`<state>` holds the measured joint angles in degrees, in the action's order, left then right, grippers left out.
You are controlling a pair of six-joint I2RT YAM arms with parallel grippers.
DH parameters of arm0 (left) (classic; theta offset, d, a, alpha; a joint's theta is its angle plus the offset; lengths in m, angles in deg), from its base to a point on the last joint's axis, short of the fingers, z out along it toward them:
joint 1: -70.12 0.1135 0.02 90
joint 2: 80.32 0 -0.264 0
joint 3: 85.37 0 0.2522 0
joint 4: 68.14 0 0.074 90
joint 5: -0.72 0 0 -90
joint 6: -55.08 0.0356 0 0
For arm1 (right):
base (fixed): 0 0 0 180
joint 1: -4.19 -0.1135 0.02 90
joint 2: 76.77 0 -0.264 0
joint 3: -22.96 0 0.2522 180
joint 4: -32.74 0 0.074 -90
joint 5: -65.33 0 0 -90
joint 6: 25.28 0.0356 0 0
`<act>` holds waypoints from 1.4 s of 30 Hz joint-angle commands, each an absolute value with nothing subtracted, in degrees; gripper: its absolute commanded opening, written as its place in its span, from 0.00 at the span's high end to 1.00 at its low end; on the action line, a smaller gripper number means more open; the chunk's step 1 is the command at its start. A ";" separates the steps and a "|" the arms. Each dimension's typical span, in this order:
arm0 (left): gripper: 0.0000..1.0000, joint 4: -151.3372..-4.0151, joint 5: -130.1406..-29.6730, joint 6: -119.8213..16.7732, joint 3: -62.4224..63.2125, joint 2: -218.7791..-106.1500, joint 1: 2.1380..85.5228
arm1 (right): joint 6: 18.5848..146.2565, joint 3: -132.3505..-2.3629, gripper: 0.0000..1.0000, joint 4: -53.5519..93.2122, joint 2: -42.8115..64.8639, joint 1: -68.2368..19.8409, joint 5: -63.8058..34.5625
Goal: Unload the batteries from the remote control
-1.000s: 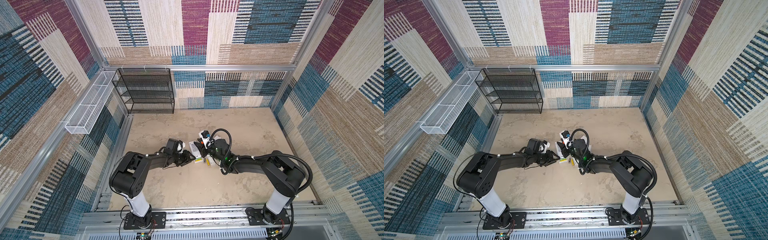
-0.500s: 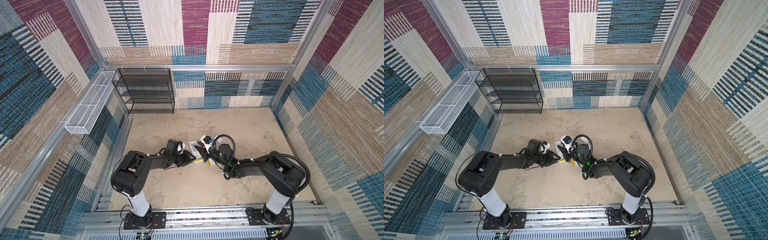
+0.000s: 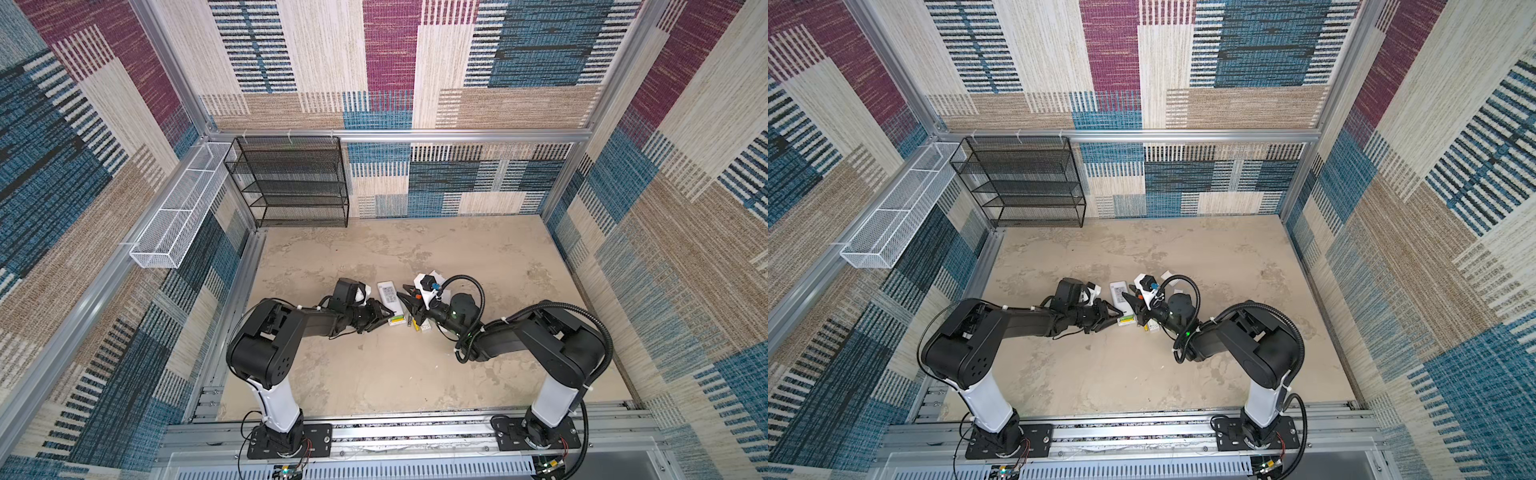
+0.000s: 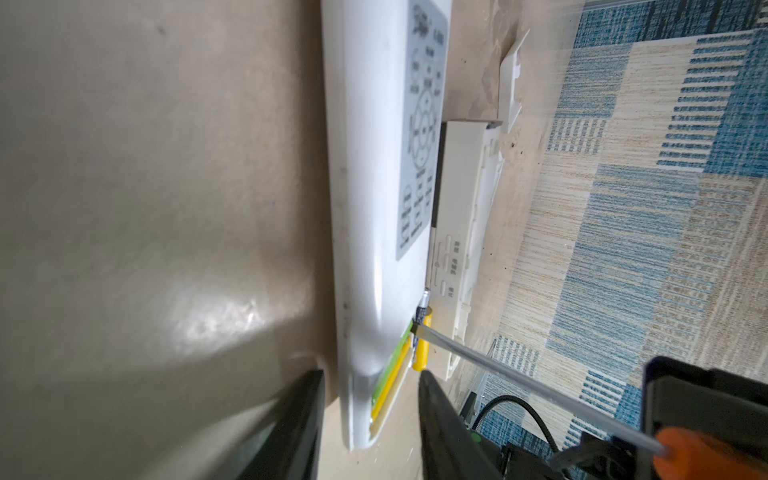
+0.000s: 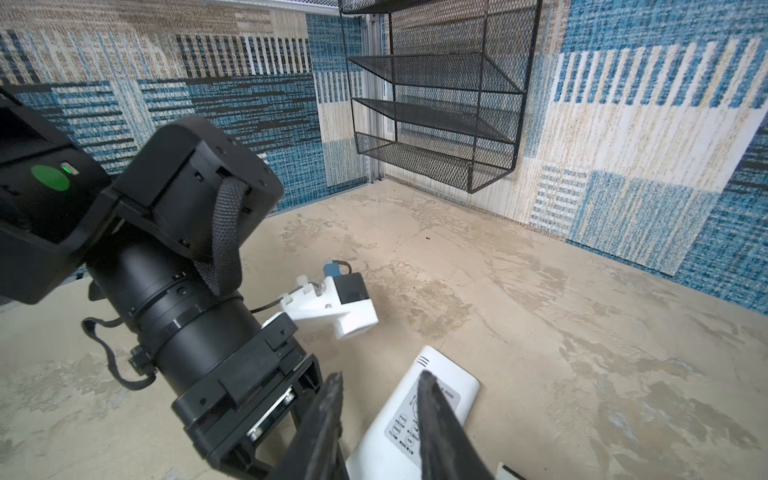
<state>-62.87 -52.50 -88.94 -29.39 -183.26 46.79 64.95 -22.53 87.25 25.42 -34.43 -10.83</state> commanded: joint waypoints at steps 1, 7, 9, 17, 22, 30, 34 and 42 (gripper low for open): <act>0.62 -63.37 -53.75 -90.93 -29.33 -184.98 46.78 | 68.91 -20.96 1.00 85.34 26.99 -33.65 -7.74; 0.70 -65.19 -56.61 -91.82 -31.09 -184.74 46.79 | 73.60 -18.57 1.00 93.57 29.33 -32.32 -7.49; 0.72 -64.09 -57.86 -92.83 -32.27 -184.96 46.75 | 76.53 -17.58 1.00 97.82 30.57 -31.57 -7.88; 0.70 -59.49 -58.26 -95.81 -35.28 -185.10 46.80 | 87.21 -15.04 1.00 112.84 35.81 -30.15 -8.68; 0.69 -57.24 -58.10 -97.55 -36.24 -185.85 46.82 | 91.17 -14.53 1.00 118.17 38.09 -29.53 -8.87; 0.56 -62.90 -58.61 -94.65 -33.72 -184.19 46.91 | 82.73 -18.58 1.00 98.12 32.99 -29.96 -8.61; 0.54 -67.77 -58.43 -92.45 -30.41 -183.67 47.84 | 76.67 -20.18 1.00 89.29 30.34 -30.44 -9.99; 0.54 -70.96 -58.26 -90.84 -26.73 -184.51 49.35 | 75.06 -21.68 1.00 86.07 30.80 -30.62 -10.21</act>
<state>-64.36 -54.67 -93.02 -27.12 -183.85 48.91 77.43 -21.63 90.88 30.25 -30.62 -9.30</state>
